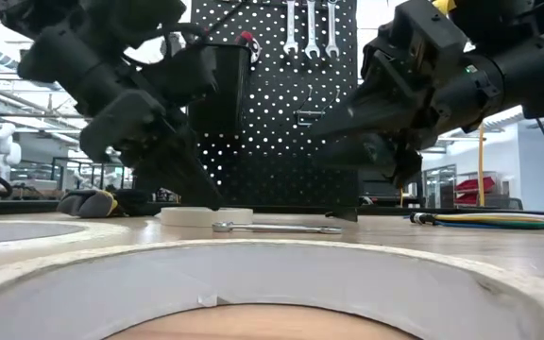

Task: Hang tools onto peg board
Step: Hang the silver wrench on the peg board

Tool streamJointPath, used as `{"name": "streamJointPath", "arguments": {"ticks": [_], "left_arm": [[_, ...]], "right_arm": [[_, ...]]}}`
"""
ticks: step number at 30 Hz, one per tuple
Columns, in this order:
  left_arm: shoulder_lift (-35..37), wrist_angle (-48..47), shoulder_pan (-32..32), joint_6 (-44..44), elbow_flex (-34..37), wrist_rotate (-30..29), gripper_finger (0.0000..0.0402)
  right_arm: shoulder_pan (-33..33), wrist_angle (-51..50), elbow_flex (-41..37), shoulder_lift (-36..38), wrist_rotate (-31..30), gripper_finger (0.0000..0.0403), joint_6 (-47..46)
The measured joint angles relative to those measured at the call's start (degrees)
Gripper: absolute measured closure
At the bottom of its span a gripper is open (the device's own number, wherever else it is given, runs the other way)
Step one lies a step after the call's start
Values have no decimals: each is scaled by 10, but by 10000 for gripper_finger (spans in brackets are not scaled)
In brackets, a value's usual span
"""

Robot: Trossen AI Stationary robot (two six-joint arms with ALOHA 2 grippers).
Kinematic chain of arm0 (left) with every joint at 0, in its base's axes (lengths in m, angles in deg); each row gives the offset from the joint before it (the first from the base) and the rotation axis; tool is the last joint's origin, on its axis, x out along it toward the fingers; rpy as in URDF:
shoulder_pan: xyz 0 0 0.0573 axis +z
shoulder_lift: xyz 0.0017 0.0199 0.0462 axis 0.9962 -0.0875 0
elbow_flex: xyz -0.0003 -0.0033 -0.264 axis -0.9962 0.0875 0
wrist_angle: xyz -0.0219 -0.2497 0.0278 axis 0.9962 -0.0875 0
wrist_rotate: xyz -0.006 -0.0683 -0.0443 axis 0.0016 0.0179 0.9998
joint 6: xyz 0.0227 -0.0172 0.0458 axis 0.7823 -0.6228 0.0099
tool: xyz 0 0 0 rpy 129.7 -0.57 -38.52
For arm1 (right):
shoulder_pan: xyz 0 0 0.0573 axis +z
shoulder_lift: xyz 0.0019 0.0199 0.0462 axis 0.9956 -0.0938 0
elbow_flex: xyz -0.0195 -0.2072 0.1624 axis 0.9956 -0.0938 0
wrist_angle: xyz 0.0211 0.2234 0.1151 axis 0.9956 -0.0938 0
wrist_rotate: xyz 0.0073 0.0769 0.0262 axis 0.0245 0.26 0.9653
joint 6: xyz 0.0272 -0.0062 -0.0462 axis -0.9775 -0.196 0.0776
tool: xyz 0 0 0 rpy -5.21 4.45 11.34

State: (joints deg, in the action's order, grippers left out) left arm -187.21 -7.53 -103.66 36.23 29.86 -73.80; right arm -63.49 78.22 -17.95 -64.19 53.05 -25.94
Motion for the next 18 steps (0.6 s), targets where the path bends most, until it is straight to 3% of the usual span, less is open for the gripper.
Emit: {"name": "streamJointPath", "arguments": {"ticks": [3, 12, 18], "left_arm": [[-1, 2, 10, -5, 0, -4, 394], [-1, 1, 33, -15, 0, 2, 400], [-1, -8, 33, -15, 0, 9, 401]], "right_arm": [[0, -1, 0, 0, -6, 207, 0], [-5, -4, 28, 0, -45, 207, 45], [-10, -90, 61, 0, -80, 207, 100]]}}
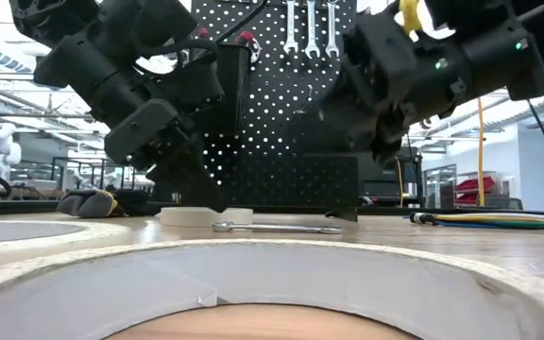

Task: Hang tools onto peg board
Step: Hang the silver wrench on the peg board

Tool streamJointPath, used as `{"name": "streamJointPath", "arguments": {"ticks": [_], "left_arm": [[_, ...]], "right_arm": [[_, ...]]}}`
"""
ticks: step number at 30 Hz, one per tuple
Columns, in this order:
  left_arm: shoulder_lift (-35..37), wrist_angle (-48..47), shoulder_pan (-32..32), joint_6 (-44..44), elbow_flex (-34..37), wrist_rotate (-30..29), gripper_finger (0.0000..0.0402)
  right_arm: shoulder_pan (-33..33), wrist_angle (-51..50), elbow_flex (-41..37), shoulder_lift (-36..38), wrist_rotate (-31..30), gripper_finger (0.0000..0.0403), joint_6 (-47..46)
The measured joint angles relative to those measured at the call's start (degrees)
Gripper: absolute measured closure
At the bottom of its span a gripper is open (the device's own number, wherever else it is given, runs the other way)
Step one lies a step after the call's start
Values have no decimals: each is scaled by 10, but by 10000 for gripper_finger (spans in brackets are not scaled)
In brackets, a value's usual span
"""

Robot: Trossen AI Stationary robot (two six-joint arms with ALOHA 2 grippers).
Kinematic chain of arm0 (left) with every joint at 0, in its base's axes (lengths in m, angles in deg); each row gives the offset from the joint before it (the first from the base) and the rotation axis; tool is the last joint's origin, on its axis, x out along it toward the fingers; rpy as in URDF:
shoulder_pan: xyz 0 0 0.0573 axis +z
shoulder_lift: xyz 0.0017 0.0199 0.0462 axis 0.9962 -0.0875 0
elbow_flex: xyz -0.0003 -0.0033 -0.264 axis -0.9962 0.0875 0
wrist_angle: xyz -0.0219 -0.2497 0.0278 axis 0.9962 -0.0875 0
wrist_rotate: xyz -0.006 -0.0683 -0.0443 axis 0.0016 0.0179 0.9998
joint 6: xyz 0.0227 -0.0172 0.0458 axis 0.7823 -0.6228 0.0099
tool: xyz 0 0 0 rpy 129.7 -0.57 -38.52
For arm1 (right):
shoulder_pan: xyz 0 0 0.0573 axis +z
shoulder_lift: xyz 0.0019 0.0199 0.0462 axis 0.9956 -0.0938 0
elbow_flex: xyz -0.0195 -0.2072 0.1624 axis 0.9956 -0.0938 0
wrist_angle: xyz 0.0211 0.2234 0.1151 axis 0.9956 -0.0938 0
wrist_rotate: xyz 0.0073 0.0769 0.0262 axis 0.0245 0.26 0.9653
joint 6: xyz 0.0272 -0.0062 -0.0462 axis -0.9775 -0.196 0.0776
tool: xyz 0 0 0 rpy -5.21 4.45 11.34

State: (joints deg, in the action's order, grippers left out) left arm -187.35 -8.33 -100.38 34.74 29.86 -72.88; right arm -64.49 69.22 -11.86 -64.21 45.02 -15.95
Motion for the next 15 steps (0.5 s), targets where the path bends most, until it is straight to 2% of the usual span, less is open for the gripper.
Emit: {"name": "streamJointPath", "arguments": {"ticks": [11, 15], "left_arm": [[0, -11, 2, 0, 0, 2, 401], [0, -8, 2, 0, 0, 11, 401]], "right_arm": [[-21, -11, 2, -10, -5, 207, 4], [-26, -4, 5, -37, 17, 207, 4]]}}
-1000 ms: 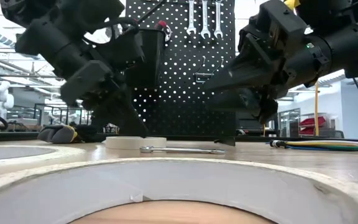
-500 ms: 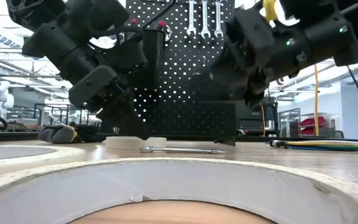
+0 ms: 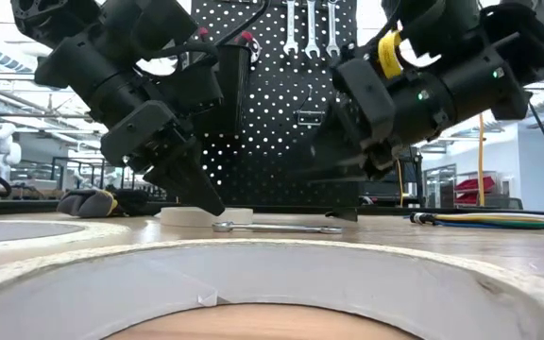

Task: Hang tools onto peg board
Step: Hang the silver wrench on the peg board

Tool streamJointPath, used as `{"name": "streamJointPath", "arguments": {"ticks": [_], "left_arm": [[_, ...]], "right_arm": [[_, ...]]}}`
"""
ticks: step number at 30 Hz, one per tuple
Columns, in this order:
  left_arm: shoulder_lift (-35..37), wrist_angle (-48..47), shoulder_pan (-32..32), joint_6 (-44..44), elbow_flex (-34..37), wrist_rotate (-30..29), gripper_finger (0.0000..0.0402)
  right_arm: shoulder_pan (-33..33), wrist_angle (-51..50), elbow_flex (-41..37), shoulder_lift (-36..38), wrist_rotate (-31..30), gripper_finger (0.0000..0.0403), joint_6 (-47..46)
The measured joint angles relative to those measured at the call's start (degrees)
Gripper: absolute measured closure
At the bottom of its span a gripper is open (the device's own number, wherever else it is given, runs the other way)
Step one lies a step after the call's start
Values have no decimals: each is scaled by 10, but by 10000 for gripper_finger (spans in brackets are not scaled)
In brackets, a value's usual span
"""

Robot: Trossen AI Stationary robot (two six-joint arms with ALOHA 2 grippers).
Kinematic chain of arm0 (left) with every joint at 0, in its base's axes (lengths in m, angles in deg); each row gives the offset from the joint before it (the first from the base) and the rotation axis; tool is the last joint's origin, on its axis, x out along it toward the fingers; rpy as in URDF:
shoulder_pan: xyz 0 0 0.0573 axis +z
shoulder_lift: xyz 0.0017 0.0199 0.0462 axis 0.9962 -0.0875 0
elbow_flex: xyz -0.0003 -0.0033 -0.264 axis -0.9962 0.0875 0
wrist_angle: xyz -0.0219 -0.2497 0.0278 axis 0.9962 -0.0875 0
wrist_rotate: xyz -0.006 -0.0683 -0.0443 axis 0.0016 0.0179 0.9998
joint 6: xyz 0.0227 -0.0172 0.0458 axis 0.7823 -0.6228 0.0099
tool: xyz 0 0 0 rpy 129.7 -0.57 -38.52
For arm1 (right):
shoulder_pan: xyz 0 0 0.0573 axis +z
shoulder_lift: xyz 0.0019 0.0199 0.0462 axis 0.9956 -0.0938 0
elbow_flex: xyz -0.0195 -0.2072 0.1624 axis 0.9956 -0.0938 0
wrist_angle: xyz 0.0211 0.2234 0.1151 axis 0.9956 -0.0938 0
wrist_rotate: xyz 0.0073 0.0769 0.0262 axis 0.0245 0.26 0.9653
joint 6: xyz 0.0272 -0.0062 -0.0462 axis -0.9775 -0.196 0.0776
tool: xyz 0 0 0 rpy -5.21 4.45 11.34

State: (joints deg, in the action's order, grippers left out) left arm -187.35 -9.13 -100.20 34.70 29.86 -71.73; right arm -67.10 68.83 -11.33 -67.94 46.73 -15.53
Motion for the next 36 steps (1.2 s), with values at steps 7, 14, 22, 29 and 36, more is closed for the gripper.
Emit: {"name": "streamJointPath", "arguments": {"ticks": [7, 14, 22, 29, 36], "left_arm": [[-21, 8, 0, -15, -1, 3, 401], [-36, 12, 0, -16, -2, 7, 401], [-41, 7, 0, -16, -2, 13, 402], [-72, 40, -2, -50, 2, 21, 402], [-77, 52, -4, -60, 3, 25, 402]], "right_arm": [[-5, -5, 40, -47, 6, 207, 49], [-19, -152, 106, -77, 9, 207, 74], [-35, -254, 140, -76, 58, 207, 59], [-42, -271, 140, -75, 99, 212, 24], [-30, -315, 141, -74, 114, 274, 16]]}}
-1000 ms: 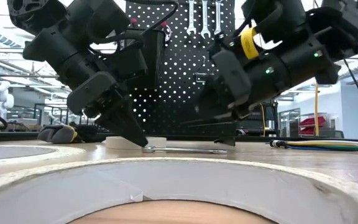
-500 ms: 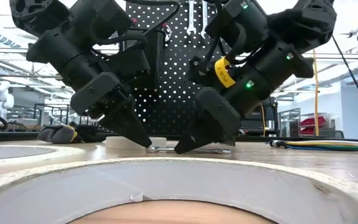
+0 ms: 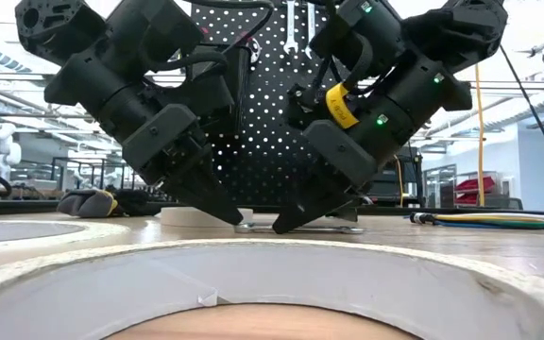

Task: Hang tools onto peg board
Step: Hang the silver wrench on the peg board

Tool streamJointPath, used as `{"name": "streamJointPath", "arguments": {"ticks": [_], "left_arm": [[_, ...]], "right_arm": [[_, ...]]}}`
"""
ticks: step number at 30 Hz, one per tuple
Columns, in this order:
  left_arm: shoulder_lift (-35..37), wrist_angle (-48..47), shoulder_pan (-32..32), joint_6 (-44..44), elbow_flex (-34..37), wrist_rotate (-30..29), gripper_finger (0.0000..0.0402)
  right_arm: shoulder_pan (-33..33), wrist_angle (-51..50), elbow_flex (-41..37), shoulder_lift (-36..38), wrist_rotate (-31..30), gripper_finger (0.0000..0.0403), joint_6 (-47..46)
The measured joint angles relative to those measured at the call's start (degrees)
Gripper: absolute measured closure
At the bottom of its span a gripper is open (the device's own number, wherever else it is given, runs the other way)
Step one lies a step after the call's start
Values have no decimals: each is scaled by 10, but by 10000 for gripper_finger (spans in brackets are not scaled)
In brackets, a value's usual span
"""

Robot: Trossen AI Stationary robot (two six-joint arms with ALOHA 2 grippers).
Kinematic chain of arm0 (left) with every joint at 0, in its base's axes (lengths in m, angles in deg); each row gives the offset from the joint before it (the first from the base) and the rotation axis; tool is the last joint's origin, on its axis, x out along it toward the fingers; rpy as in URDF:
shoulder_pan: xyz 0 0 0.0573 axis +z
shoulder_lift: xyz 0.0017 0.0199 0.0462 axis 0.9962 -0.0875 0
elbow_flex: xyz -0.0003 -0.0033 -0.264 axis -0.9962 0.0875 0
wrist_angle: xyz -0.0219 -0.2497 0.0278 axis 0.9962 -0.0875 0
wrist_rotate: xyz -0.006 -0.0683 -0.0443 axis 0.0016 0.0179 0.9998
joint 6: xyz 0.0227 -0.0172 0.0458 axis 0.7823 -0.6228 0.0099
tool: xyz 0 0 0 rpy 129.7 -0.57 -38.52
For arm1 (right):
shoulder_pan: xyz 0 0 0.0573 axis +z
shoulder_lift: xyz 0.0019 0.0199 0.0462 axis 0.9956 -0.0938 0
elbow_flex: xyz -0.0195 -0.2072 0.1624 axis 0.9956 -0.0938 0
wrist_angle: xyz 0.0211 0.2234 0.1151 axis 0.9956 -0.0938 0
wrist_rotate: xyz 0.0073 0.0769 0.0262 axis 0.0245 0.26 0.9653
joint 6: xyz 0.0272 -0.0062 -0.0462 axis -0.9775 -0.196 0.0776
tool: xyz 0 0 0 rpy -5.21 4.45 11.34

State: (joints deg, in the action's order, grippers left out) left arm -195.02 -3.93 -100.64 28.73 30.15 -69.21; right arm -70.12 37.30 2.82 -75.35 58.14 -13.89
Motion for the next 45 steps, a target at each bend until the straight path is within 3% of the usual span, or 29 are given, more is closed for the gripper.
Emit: {"name": "streamJointPath", "arguments": {"ticks": [6, 17, 23, 33, 39, 45], "left_arm": [[0, -8, 0, -10, 0, 12, 402], [0, -36, -1, -15, 0, 32, 401], [4, -21, -6, -12, 2, 29, 401], [65, -33, -23, 35, 8, 2, 401], [63, 17, -10, 25, 7, 55, 401], [63, 64, 8, 30, 6, 56, 401]], "right_arm": [[15, -19, 0, 0, 0, 322, 0], [16, -18, -2, 0, 4, 339, 0], [17, -18, -2, 0, 9, 380, -2], [18, -10, -3, 0, 12, 380, -17], [19, 3, -4, -1, 8, 380, 1], [19, 3, -4, -1, 7, 380, 3]]}}
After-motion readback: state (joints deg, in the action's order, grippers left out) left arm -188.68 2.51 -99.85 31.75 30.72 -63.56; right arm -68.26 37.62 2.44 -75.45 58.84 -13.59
